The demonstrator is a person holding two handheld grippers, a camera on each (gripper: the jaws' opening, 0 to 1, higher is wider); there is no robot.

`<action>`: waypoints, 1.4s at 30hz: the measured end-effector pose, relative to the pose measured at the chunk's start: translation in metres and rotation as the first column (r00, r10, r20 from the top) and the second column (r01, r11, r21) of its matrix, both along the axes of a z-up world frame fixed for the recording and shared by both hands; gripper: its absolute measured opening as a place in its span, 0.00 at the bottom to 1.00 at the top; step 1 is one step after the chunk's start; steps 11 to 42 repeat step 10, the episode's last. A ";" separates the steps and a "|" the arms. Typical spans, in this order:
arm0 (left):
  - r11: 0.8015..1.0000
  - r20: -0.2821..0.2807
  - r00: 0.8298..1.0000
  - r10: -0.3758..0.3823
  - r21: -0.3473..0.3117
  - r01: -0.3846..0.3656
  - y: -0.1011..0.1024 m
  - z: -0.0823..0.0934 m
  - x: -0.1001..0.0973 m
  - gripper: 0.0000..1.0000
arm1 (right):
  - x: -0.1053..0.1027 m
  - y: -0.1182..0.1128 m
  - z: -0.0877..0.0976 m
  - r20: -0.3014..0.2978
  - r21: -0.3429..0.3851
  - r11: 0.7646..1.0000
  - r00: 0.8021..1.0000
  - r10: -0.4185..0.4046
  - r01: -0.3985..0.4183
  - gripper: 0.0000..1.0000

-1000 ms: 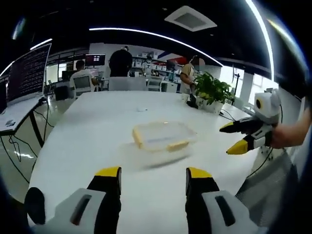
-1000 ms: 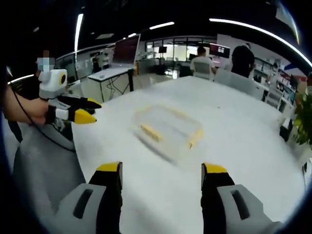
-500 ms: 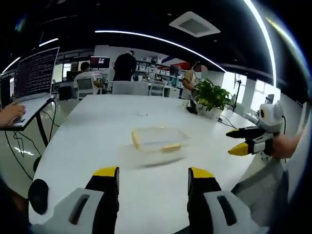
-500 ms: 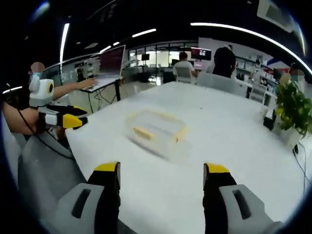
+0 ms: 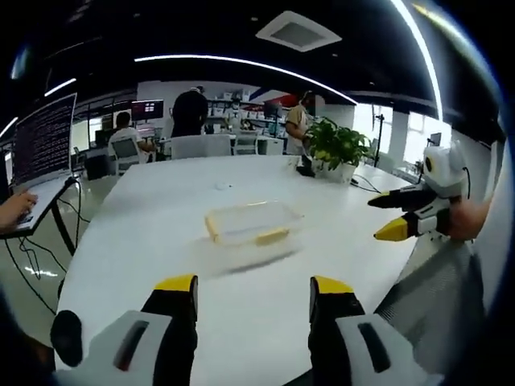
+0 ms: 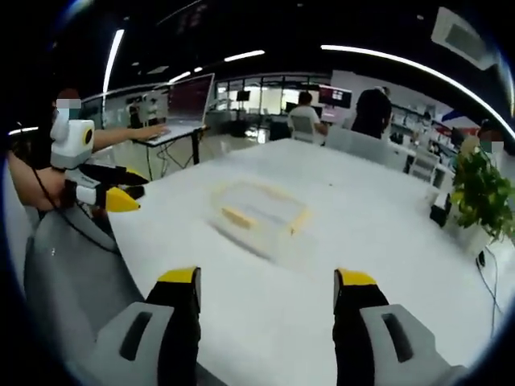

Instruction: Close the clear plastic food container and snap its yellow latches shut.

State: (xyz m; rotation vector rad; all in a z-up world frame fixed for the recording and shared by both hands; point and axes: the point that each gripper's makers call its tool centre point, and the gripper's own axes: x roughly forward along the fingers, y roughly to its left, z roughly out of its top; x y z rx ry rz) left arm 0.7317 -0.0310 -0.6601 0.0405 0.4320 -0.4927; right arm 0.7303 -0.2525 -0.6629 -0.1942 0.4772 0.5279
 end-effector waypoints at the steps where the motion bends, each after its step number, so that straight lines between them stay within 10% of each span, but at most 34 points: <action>1: 1.000 -0.009 1.000 -0.004 -0.003 0.004 -0.001 -0.001 0.000 0.51 | 0.000 0.001 0.001 0.002 0.002 1.000 1.000 0.001 -0.001 0.64; 42: 1.000 -0.005 1.000 -0.016 0.012 0.016 -0.003 -0.002 -0.001 0.51 | -0.001 0.001 0.001 -0.001 0.006 1.000 1.000 0.003 -0.003 0.64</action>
